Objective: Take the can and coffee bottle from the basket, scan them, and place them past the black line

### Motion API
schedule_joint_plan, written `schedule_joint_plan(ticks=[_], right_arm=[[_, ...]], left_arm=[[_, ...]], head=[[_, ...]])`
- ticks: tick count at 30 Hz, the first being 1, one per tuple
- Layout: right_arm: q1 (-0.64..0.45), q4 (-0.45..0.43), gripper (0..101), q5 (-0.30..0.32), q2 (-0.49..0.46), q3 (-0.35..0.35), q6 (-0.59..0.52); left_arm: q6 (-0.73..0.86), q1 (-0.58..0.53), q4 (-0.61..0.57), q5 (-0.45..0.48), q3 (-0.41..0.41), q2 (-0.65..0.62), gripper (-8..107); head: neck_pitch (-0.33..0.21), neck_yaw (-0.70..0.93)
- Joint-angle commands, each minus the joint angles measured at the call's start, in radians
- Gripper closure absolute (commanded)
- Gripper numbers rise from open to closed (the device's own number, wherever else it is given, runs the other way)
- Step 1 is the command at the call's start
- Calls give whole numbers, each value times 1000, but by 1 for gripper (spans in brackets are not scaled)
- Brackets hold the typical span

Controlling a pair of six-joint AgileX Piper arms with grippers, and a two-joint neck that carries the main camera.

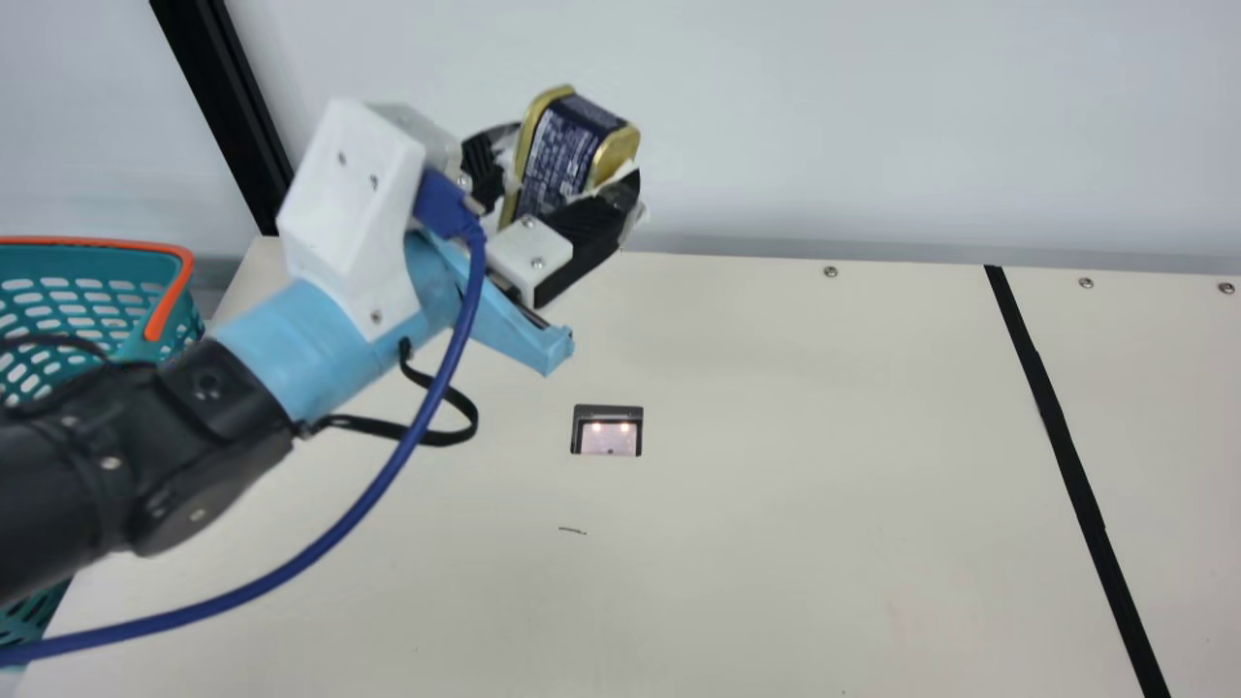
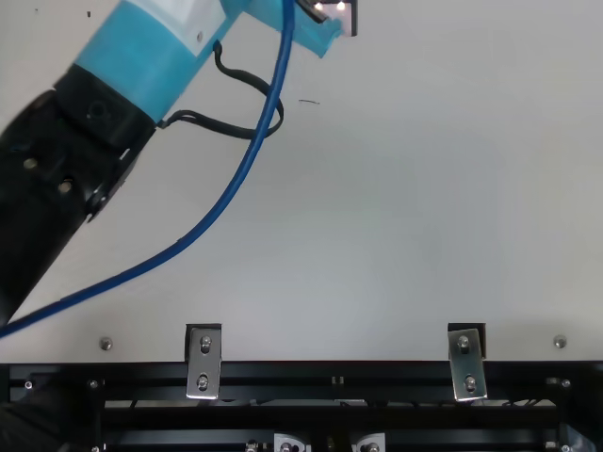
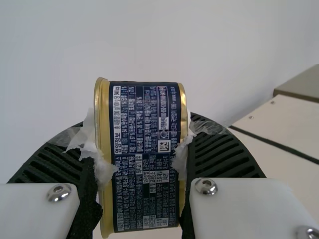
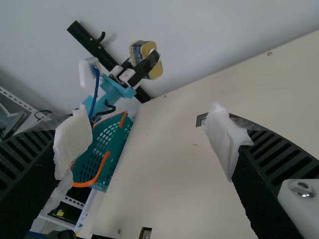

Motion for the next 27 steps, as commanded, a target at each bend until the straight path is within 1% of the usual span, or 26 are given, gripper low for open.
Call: schedule_joint_plan(ticks=[1, 3, 7, 10, 12, 13, 15, 20, 24, 27], right_arm=[[0, 0, 0, 0, 0, 0, 0], [0, 0, 0, 0, 0, 0, 0], [0, 0, 0, 0, 0, 0, 0], [0, 0, 0, 0, 0, 0, 0], [0, 0, 0, 0, 0, 0, 0], [0, 0, 0, 0, 0, 0, 0], [0, 0, 0, 0, 0, 0, 0], [0, 0, 0, 0, 0, 0, 0], [0, 0, 0, 0, 0, 0, 0], [0, 0, 0, 0, 0, 0, 0]], left_arm=[[0, 0, 0, 0, 0, 0, 89], [0, 14, 26, 92, -30, -30, 89], [0, 14, 29, 219, -35, -35, 89], [7, 14, 21, 228, -34, -34, 89], [-2, 4, 13, 257, -35, -34, 89], [-6, -1, 5, 287, -39, -34, 89], [-21, -15, -7, 364, -52, -34, 89], [-42, -82, -46, 625, -106, -29, 89], [72, -103, -151, 815, -164, -23, 89], [204, -93, -239, 926, -212, -15, 89]], head=[[-3, -9], [-3, -9], [-3, -9], [-3, -9], [-3, -9], [-3, -9], [-3, -9], [-3, -9], [-3, -9], [-3, -9]])
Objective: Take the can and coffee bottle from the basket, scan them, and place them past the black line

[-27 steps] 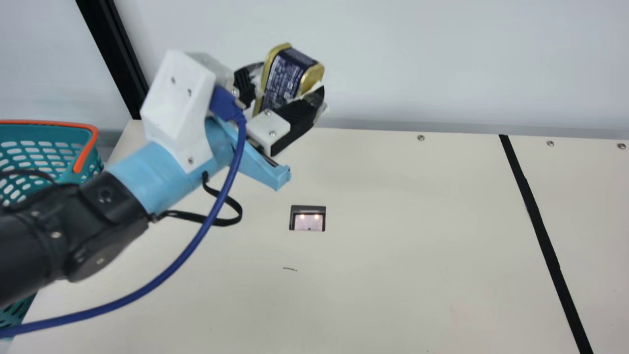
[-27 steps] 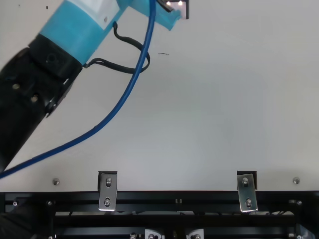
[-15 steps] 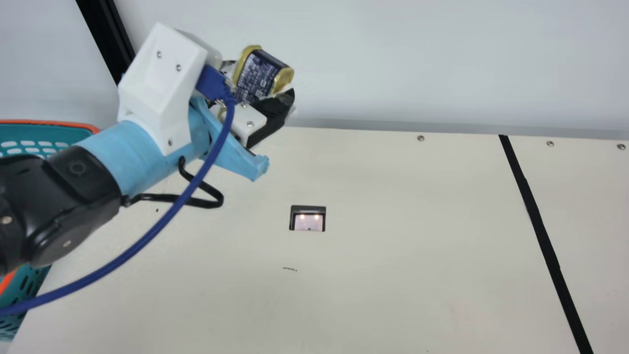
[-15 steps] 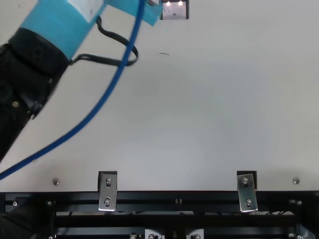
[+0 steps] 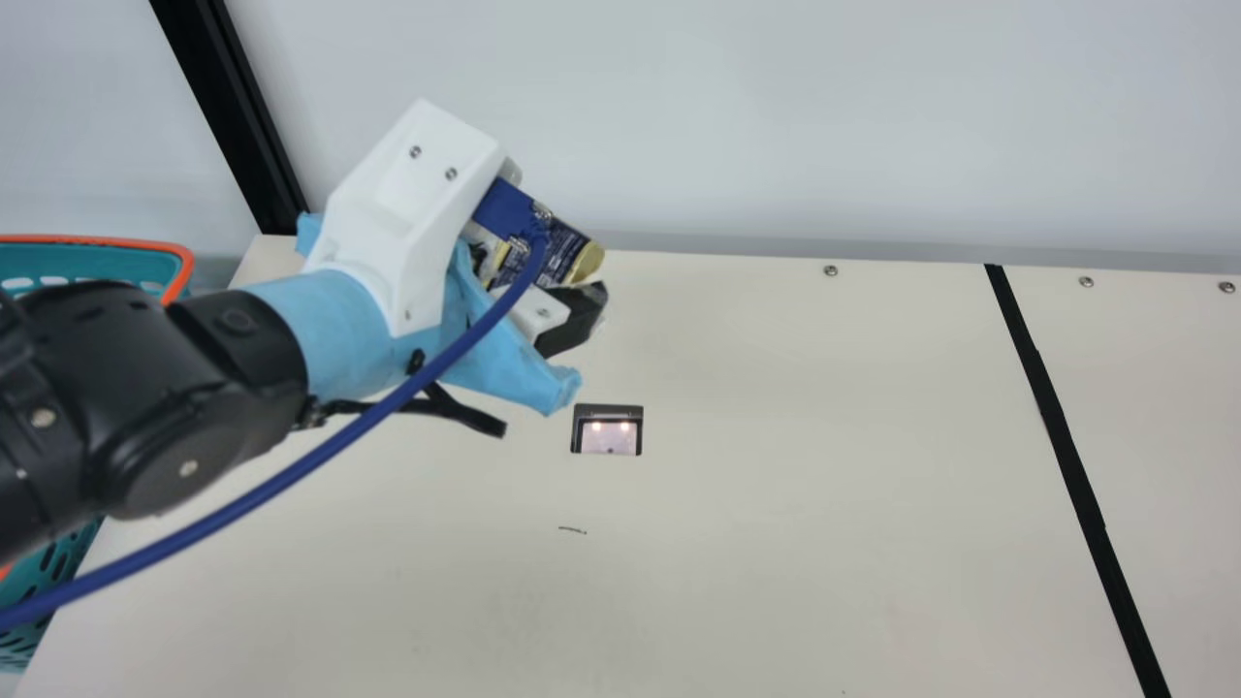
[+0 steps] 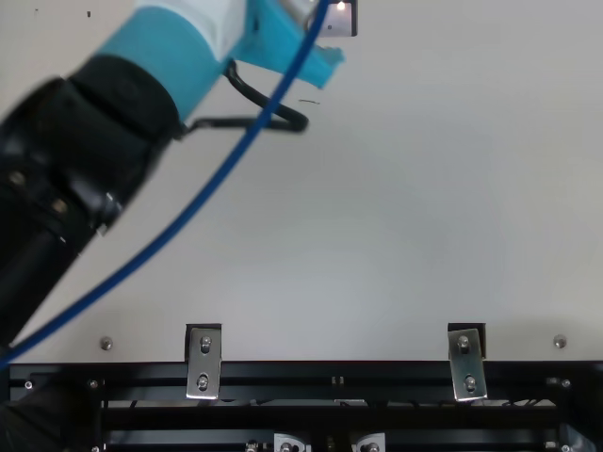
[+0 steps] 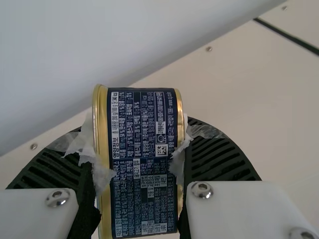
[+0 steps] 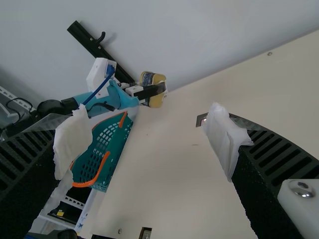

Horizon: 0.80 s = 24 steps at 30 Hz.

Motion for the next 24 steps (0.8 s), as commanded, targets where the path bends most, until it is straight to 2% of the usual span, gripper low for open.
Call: schedule_joint_plan(ticks=[1, 11, 18, 24], right_arm=[[0, 0, 0, 0, 0, 0, 0], [0, 0, 0, 0, 0, 0, 0], [0, 0, 0, 0, 0, 0, 0], [0, 0, 0, 0, 0, 0, 0]], left_arm=[[160, 6, -98, 200, -37, 7, 89], [606, 63, -372, 487, -121, 61, 89], [783, 88, -477, 647, -149, 128, 89], [860, 70, -527, 723, -159, 184, 89]], head=[[-3, -9], [-3, -9], [-3, -9], [-3, -9]])
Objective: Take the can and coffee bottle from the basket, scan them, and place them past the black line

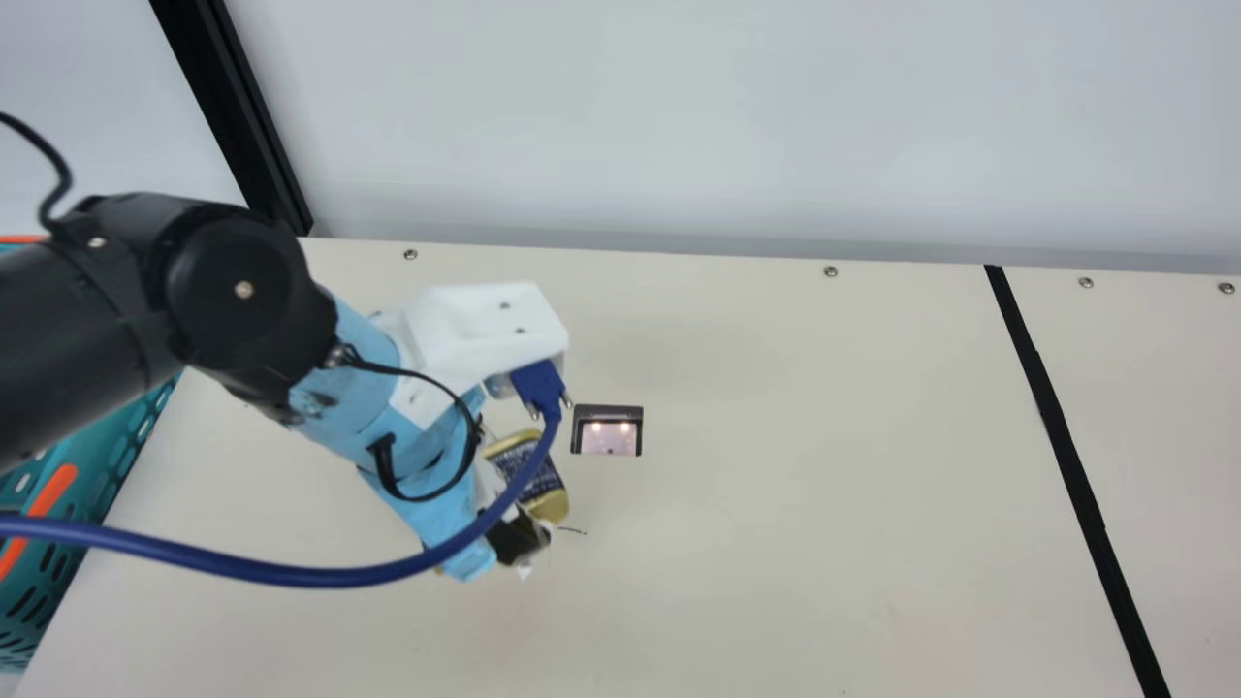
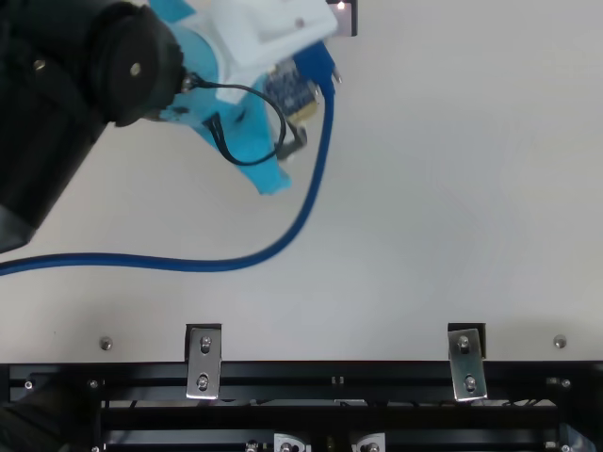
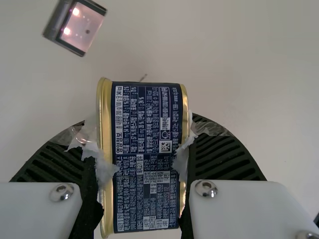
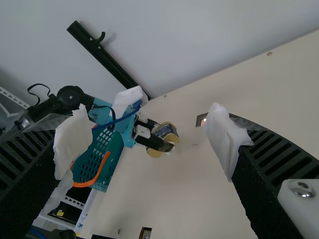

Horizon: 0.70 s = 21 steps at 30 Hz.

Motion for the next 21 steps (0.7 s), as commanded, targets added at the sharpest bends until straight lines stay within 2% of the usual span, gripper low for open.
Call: schedule_joint_plan(ticks=[1, 6, 17, 19, 20, 21], right_arm=[[0, 0, 0, 0, 0, 0, 0], [0, 0, 0, 0, 0, 0, 0], [0, 0, 0, 0, 0, 0, 0], [0, 0, 0, 0, 0, 0, 0], [0, 0, 0, 0, 0, 0, 0], [0, 0, 0, 0, 0, 0, 0]], left_arm=[[29, -12, -15, 26, -2, 19, 89], [53, -51, -30, 27, 3, 62, 89], [87, -108, -34, -46, 38, 131, 89], [95, -112, -38, -58, 42, 135, 77], [100, -113, -42, -63, 44, 137, 59], [104, -113, -45, -69, 45, 137, 35]], head=[[-3, -9], [-3, -9], [-3, -9], [-3, -9], [-3, -9], [-3, -9]])
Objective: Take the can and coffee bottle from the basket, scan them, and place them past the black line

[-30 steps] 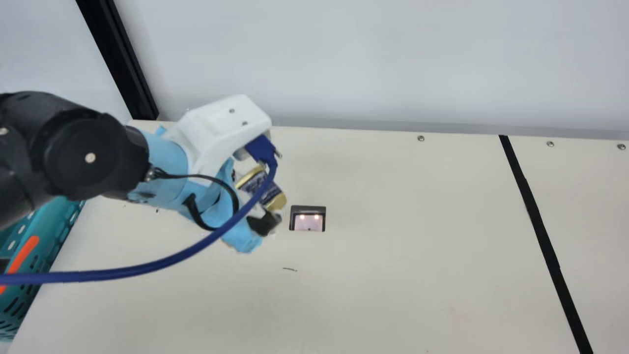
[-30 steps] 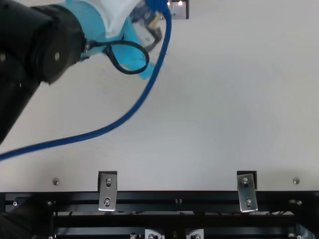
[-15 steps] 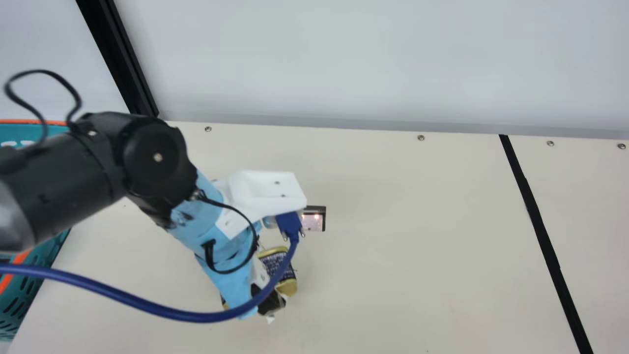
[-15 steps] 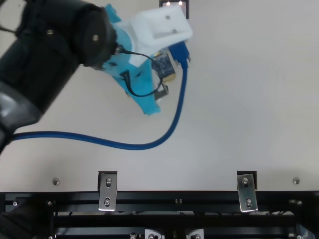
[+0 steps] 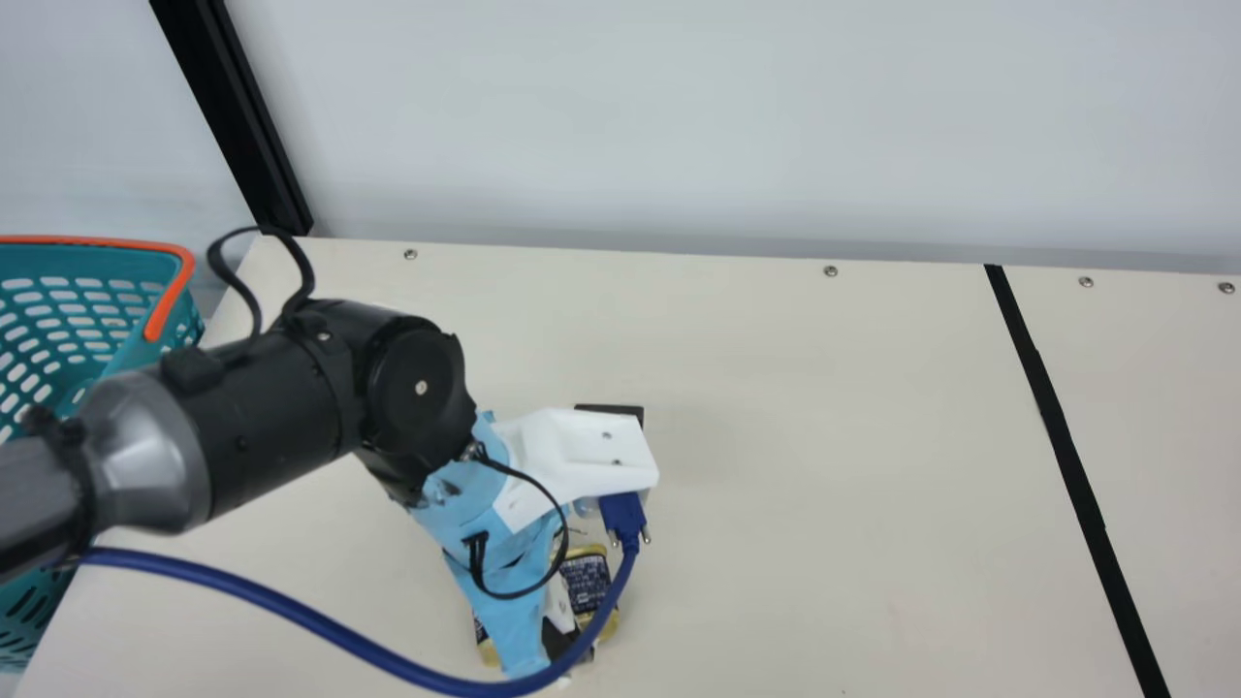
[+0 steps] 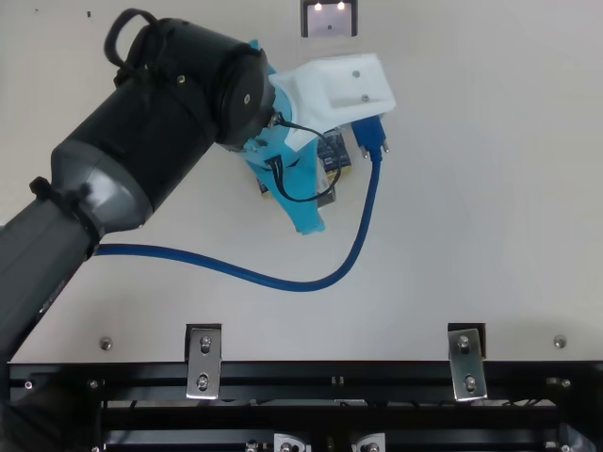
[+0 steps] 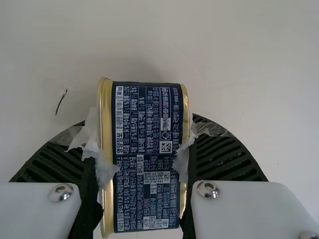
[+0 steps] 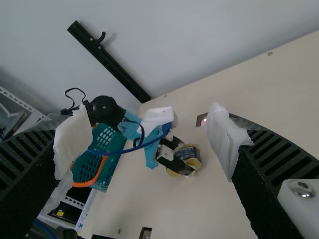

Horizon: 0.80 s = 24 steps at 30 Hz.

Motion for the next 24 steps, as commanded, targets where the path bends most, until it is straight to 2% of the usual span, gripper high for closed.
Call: schedule_joint_plan(ticks=[1, 6, 10, 13, 18, 24], right_arm=[[0, 0, 0, 0, 0, 0, 0], [0, 0, 0, 0, 0, 0, 0], [-8, 8, 0, 1, 0, 1, -6], [-2, 12, 0, -26, 27, 2, -27], [47, 15, 0, -140, 142, 11, -91], [205, -74, 0, -288, 339, 10, -94]], left_arm=[[6, -1, -8, -11, 2, -1, 9], [25, 19, -63, -28, 15, -48, 9], [38, 80, -182, -55, 49, -142, 9], [54, 144, -294, -105, 95, -228, 9], [105, 256, -475, -205, 197, -369, 9], [199, 385, -663, -287, 343, -523, 9]], head=[[-3, -9], [-3, -9], [-3, -9], [-3, -9], [-3, -9], [-3, -9]])
